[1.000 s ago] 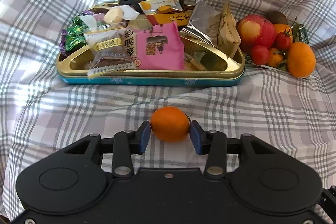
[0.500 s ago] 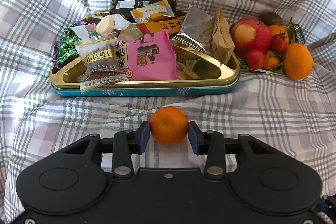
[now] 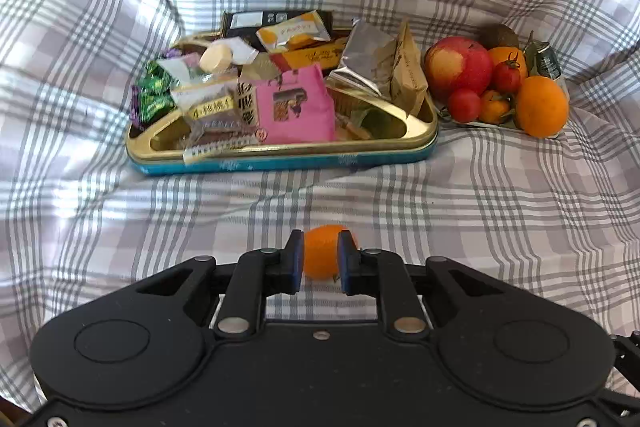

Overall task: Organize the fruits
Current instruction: 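Carry the mandarin and plum toward the gold tray with both tools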

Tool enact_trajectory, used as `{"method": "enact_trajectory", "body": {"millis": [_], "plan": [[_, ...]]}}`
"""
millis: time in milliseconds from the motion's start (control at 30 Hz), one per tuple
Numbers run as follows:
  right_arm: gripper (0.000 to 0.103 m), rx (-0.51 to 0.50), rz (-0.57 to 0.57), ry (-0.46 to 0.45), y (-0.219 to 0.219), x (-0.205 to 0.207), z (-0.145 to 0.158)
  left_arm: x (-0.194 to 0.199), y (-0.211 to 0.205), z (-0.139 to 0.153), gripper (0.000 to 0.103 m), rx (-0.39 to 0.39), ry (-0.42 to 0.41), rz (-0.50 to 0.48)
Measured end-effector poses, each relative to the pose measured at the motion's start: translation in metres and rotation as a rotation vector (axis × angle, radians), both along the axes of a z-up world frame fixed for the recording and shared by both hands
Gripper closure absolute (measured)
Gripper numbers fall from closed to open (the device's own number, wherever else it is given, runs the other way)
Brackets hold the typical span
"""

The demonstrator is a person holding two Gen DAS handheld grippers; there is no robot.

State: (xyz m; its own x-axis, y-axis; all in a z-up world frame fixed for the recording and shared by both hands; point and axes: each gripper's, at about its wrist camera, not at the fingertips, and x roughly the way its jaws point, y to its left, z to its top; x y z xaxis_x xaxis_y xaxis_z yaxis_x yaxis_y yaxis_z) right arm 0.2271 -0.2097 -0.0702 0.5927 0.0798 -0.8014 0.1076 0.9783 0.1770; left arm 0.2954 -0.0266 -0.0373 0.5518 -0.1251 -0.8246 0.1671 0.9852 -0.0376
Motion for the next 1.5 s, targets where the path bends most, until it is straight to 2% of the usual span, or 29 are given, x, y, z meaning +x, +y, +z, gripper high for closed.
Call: {"method": "enact_trajectory", "body": {"millis": [233,500,667,700,733,833,1100,1233,1400,1500], "plan": [[0.046,0.069,-0.017,-0.001,-0.001,0.014,-0.003,0.003,0.009,-0.003,0.074,-0.035,0.023,0.03],[0.041,0.032,-0.014,0.005,0.011,0.038,-0.02,0.002,0.017,-0.007,0.073,-0.066,0.016,0.017],[0.041,-0.043,0.013,-0.028,0.023,0.045,-0.024,0.0,0.021,-0.008,0.073,-0.087,0.005,0.004],[0.045,-0.057,0.02,-0.032,0.024,0.046,-0.025,0.0,0.021,-0.008,0.073,-0.087,0.002,0.0],[0.053,-0.081,0.026,-0.033,0.027,0.046,-0.026,-0.001,0.021,-0.008,0.073,-0.085,-0.001,-0.002],[0.054,-0.135,0.065,-0.045,0.033,0.044,-0.026,-0.002,0.02,-0.007,0.073,-0.086,-0.01,-0.008],[0.054,-0.106,0.057,-0.03,0.021,0.031,-0.022,-0.003,0.008,-0.011,0.073,-0.08,-0.002,-0.032],[0.054,-0.096,0.051,-0.024,0.015,0.025,-0.021,0.003,0.002,-0.016,0.058,-0.045,-0.021,-0.01],[0.054,-0.078,0.048,-0.02,0.012,0.021,-0.021,0.013,-0.001,-0.025,0.053,0.002,-0.029,0.041],[0.054,-0.067,0.046,-0.019,0.011,0.021,-0.02,0.023,-0.002,-0.035,0.053,0.007,0.011,0.053]]}}
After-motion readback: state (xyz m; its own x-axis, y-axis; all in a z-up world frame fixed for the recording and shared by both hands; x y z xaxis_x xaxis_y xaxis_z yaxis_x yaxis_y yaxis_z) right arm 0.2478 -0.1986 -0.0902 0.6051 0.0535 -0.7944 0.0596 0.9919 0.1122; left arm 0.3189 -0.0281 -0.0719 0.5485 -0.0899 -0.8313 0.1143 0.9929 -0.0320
